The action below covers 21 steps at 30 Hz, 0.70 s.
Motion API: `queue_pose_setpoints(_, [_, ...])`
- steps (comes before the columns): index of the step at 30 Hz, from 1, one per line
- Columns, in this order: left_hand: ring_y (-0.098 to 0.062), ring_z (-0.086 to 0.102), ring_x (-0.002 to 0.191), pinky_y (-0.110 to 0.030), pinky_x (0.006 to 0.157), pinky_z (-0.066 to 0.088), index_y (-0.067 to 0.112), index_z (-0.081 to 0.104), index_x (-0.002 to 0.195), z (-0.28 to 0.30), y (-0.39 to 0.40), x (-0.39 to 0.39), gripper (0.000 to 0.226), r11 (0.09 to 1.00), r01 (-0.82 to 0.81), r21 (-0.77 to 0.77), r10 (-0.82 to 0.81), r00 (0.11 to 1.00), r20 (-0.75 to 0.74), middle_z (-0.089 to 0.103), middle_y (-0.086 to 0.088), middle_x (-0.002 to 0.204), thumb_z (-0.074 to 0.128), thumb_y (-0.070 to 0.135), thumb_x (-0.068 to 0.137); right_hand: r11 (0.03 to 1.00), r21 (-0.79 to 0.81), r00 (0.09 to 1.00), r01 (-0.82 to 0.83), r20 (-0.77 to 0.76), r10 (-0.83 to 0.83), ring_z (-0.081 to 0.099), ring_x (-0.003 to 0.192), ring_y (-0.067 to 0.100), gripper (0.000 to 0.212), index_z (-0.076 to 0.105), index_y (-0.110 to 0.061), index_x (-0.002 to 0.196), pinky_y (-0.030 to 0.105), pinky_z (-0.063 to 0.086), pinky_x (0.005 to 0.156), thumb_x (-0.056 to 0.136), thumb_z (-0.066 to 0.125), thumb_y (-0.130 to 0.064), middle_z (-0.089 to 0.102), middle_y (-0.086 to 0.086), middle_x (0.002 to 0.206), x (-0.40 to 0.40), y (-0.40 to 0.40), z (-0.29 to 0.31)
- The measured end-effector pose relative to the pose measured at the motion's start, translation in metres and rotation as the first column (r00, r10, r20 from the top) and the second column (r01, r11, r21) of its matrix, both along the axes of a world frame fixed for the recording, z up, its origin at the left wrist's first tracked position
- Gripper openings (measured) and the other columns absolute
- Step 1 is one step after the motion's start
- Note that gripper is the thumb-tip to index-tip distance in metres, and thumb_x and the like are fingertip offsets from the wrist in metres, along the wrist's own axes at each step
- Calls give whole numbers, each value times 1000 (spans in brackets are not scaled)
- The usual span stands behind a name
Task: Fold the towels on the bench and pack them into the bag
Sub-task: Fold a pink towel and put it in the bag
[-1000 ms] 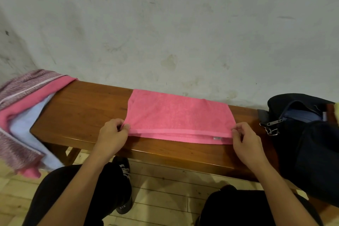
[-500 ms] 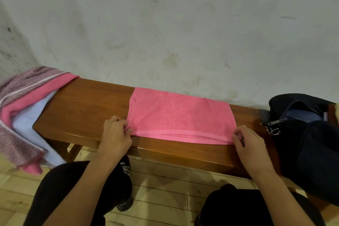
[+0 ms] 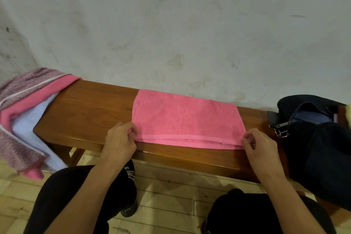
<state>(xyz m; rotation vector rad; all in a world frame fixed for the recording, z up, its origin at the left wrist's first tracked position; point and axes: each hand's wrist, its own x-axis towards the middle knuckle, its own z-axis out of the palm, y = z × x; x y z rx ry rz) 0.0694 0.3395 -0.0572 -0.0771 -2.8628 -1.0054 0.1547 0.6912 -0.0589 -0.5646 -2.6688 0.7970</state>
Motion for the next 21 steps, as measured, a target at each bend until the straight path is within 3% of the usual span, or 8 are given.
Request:
queue_pose_setpoints(3, [-10, 53, 87, -22, 80, 43, 14, 74, 96, 0, -4, -2, 15, 999, 40, 12, -40, 999, 14, 59, -1, 99, 64, 4, 92, 1000, -4, 1000, -17, -3, 17, 55, 84, 3, 10, 59, -23, 92, 15, 41, 65, 93, 65, -15, 57, -8, 92, 1, 3, 0])
queue_pose_setpoints(7, [-5, 51, 87, -19, 78, 41, 21, 72, 98, 5, -11, -6, 18, 993, 113, 44, -117, 987, 108, 55, 8, 98, 78, 19, 81, 998, 40, 999, -44, 7, 43, 54, 84, 4, 10, 60, -23, 93, 18, 43, 68, 94, 64, -14, 57, -7, 95, 2, 5, -2])
queue_pose_setpoints(13, [-6, 44, 105, -19, 85, 41, 20, 74, 95, 7, -19, -7, 18, 968, 248, -39, -246, 968, 43, 50, 13, 108, 78, 14, 78, 993, 109, 997, -49, 66, 42, 53, 86, 7, 10, 69, -13, 102, 26, 47, 78, 93, 65, -14, 52, -6, 101, 4, 9, -3])
queue_pose_setpoints(18, [-7, 55, 103, -31, 97, 48, 17, 75, 104, 6, -24, -10, 20, 930, 348, -120, -350, 937, -2, 62, 10, 106, 72, 11, 85, 990, 113, 989, -84, 129, 69, 52, 82, 3, 12, 70, -13, 100, 10, 37, 67, 88, 72, -15, 47, -9, 105, 7, 16, -1])
queue_pose_setpoints(21, [0, 58, 97, -18, 89, 49, 21, 73, 104, 5, -28, -12, 26, 920, 389, -45, -389, 921, 23, 62, 17, 103, 75, 9, 81, 982, 134, 980, -133, 163, 110, 52, 83, 0, 15, 70, -15, 102, 9, 38, 68, 87, 73, -14, 49, -10, 106, 9, 20, -1])
